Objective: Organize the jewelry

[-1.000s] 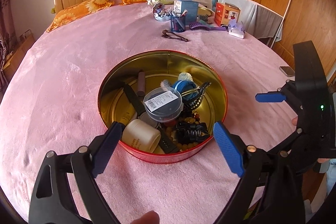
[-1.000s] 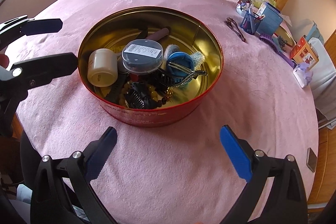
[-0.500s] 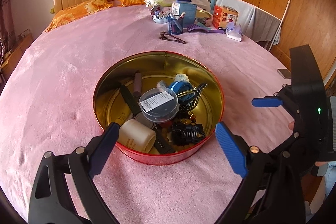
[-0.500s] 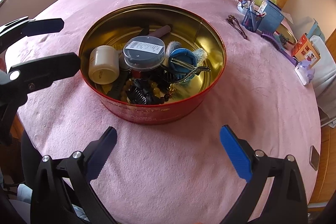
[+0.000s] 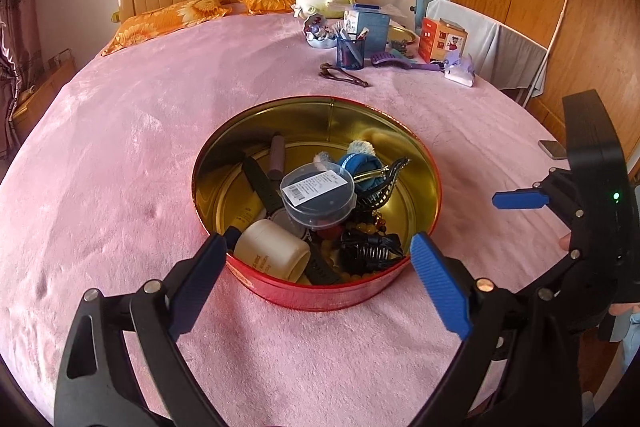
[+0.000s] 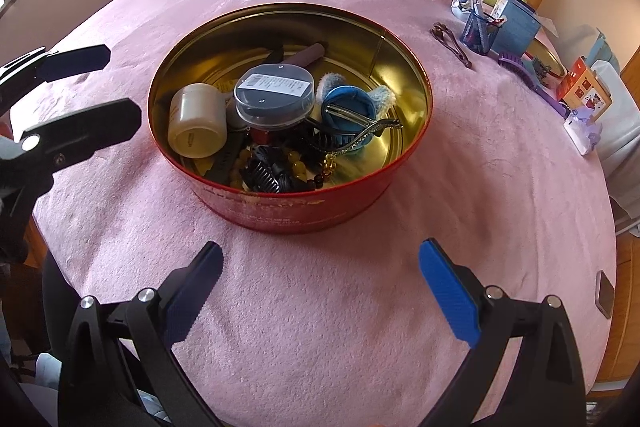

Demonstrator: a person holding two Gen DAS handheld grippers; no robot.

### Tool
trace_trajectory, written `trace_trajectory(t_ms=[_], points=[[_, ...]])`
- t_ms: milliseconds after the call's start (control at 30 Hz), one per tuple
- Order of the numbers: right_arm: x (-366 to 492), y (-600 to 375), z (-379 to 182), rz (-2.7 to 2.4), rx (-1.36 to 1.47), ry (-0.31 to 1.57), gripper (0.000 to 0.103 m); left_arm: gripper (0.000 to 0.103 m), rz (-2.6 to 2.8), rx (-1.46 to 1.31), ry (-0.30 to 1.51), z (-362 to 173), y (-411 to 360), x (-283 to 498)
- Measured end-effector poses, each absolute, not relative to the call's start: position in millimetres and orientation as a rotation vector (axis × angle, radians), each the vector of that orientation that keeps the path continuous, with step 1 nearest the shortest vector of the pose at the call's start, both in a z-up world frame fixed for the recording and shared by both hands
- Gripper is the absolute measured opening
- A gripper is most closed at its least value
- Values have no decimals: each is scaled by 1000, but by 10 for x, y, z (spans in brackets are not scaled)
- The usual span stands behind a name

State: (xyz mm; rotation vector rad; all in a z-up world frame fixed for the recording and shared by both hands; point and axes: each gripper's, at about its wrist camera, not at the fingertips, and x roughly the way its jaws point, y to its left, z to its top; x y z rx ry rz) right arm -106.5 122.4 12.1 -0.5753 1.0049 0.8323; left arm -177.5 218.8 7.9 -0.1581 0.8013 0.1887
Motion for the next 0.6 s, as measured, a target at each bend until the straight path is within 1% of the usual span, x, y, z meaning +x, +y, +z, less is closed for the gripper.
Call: trace_trajectory(t_ms=[167,300,467,600], points=[[-1198,1153,174,842,-531,970,99,91,191,-140,814,48,2081,-1791],[-1386,949,191,837,-425,919,99,91,171,-185,782,27,1978,-1871],[-1408,634,-27,767,-237,953,99,91,261,-221,764,-112,1902,-1948],[-1334,486,-106,703,-232,952,99,91,340,-187,741,-157,1804,-2054]])
